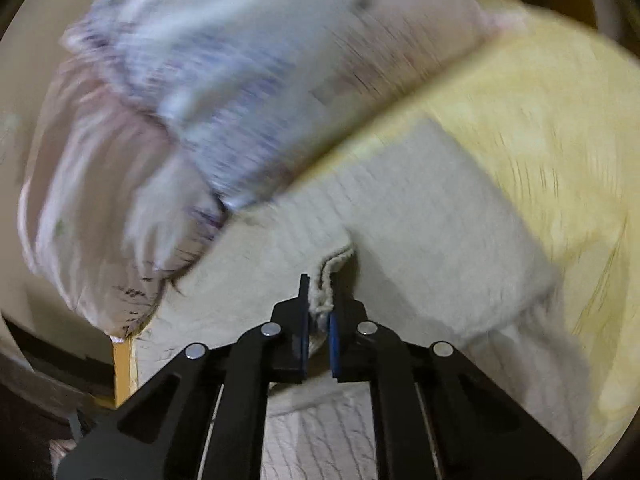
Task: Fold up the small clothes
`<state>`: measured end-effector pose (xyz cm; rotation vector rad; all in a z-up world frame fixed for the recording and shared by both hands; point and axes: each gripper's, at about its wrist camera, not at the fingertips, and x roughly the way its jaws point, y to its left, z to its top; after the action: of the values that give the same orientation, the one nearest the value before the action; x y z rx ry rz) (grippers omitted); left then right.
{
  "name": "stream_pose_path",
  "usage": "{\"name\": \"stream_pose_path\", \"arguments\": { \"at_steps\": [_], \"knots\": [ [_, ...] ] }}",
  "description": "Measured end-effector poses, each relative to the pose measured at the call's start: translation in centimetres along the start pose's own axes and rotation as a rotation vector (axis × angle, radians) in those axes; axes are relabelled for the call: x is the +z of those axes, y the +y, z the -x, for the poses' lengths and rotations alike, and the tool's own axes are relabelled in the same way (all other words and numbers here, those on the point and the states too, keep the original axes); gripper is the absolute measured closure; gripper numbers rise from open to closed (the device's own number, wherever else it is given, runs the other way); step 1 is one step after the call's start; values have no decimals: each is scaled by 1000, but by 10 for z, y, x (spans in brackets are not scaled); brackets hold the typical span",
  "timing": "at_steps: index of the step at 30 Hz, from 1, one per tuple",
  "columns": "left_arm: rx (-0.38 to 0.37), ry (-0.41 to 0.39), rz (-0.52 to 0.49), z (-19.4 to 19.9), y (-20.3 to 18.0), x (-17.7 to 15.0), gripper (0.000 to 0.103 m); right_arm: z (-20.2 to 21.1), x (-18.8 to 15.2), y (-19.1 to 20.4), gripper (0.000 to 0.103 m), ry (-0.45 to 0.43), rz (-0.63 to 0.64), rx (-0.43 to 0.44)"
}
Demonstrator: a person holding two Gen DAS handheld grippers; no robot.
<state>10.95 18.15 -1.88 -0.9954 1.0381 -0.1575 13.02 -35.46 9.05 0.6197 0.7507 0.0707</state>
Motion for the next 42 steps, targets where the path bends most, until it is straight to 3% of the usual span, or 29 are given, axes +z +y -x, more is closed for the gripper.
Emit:
{"name": "stream_pose_path", "arguments": {
  "at_steps": [3,5,7,11,14,16,19,21,23,25,33,42],
  "knots": [
    [0,0,-1,0,0,0,97,9,3,10,96,-28,79,-11],
    [-1,-1,-2,0,1,0,97,2,1,2,96,10,88,-71],
    [-1,0,-2,0,1,0,97,-17,-8,-11,96,102,75,-163],
    [1,8,-12,0,0,2,97,-20,-14,-8,93,102,106,-178],
    [8,22,-48,3,-7,0,95,-11,-10,-8,81,114,91,-129],
    [22,25,-101,11,-13,-3,92,8,-7,-14,57,84,83,-96],
    [24,22,-189,27,-17,-11,89,33,-4,-29,48,73,80,-51],
    [28,26,-237,39,-15,-17,81,46,-4,-41,46,91,71,-23],
    [33,39,-273,51,-10,-24,66,57,-5,-61,45,141,46,7],
    [18,57,-290,61,-2,-30,62,63,-8,-77,45,183,29,28],
    [-2,136,-281,71,20,-54,62,82,-27,-125,46,295,-36,46],
    [-67,206,-230,70,31,-89,62,80,-59,-134,54,440,-89,199]
  ]
}}
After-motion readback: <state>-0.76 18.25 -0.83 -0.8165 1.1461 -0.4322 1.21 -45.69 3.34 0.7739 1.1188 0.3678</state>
